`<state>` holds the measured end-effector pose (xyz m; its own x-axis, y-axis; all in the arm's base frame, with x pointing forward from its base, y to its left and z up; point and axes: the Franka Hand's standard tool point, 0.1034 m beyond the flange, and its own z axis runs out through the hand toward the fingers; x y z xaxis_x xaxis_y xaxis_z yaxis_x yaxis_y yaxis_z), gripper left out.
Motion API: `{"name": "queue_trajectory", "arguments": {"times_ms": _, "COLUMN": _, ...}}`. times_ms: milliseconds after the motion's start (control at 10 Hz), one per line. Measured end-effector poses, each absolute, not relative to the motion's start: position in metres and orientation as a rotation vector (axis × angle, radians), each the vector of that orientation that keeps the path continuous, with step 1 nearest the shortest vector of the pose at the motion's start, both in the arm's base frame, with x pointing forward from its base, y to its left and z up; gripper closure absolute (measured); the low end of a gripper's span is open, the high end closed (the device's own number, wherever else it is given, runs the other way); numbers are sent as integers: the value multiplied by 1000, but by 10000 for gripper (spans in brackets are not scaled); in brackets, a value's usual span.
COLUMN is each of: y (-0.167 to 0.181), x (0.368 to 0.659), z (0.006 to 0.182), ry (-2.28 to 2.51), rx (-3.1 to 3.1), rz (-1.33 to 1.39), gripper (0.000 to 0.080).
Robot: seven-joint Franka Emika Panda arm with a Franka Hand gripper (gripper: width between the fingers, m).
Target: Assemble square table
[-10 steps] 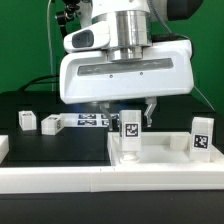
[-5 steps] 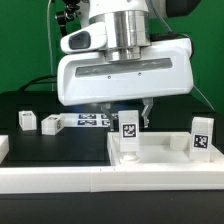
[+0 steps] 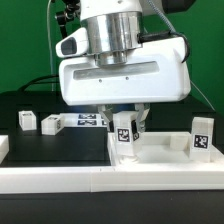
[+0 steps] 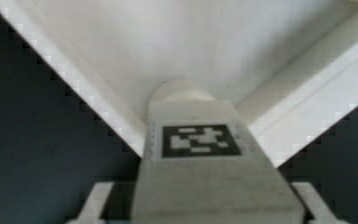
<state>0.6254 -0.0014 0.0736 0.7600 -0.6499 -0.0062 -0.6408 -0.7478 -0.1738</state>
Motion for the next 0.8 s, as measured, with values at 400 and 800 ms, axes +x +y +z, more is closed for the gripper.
{"name": "queue_trajectory", "arguments": {"times_ms": 400, "y": -1, "x": 624, "z": 73, "ry": 1558, "rx": -2538, "rz": -37, "gripper": 512}}
{"name": "queue_trajectory", "arguments": {"times_ms": 800, "y": -1, "x": 624, "z": 72, "ry": 1900, "rx": -2283, "rz": 3, "gripper": 511}}
